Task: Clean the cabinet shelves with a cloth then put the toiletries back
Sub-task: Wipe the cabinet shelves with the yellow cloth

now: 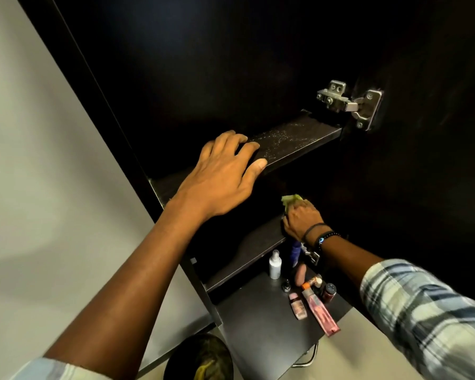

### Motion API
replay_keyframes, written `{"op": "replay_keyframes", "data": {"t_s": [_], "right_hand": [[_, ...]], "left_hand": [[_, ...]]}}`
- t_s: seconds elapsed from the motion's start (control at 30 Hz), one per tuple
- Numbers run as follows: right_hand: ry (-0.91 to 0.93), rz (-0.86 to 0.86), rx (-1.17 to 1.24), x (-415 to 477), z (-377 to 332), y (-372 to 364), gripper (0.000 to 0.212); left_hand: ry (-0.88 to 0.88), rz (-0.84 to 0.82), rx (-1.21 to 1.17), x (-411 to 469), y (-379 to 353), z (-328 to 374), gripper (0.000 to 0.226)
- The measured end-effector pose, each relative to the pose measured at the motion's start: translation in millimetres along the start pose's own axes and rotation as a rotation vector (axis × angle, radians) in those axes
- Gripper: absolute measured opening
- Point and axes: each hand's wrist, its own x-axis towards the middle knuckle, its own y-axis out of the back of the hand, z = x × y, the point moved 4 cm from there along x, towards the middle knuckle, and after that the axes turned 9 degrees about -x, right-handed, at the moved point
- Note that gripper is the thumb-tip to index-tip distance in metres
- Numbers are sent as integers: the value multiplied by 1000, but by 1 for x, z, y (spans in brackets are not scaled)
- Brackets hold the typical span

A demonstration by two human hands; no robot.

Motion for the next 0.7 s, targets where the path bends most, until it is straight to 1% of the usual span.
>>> {"op": "replay_keyframes", "data": {"t_s": [0.1, 0.17, 0.2, 0.27, 0.33, 0.4, 0.43, 0.47, 0.53, 0.57, 0.63, 0.7], "right_hand": [[-3, -26, 14, 15, -11, 4, 39], [-8, -66, 4, 14, -6, 8, 39], [-19, -58, 17, 11, -1, 7, 39], [-56, -43, -9, 2, 6, 5, 37], [-113, -110, -68, -6, 1, 5, 33], [-138, -119, -66, -17, -12, 2, 32], [-119, -80, -29, -23, -23, 3, 32], [-57, 5, 35, -29, -37, 5, 31], [90, 190, 226, -45, -73, 12, 32], [147, 227, 322, -55, -96, 17, 31], [289, 112, 395, -71, -151, 26, 25], [391, -42, 369, -81, -196, 37, 24]], "left_hand": [[-18, 4, 3, 1, 0, 0, 52], [-21, 6, -7, 1, -1, 0, 51], [-19, 10, -9, 0, -1, -1, 51], [-10, 19, -19, 1, 0, -1, 51], [-1, 21, -40, 0, -1, -1, 51], [-9, 23, -33, 2, -2, 3, 51], [-7, 28, -27, 2, -2, 2, 51], [-2, 37, -26, 3, -1, 0, 51], [13, 47, -44, 3, 0, -4, 51], [14, 46, -50, 3, 0, -4, 51], [6, 47, -53, 3, 0, -3, 51], [0, 54, -45, 2, 0, -2, 51]]}}
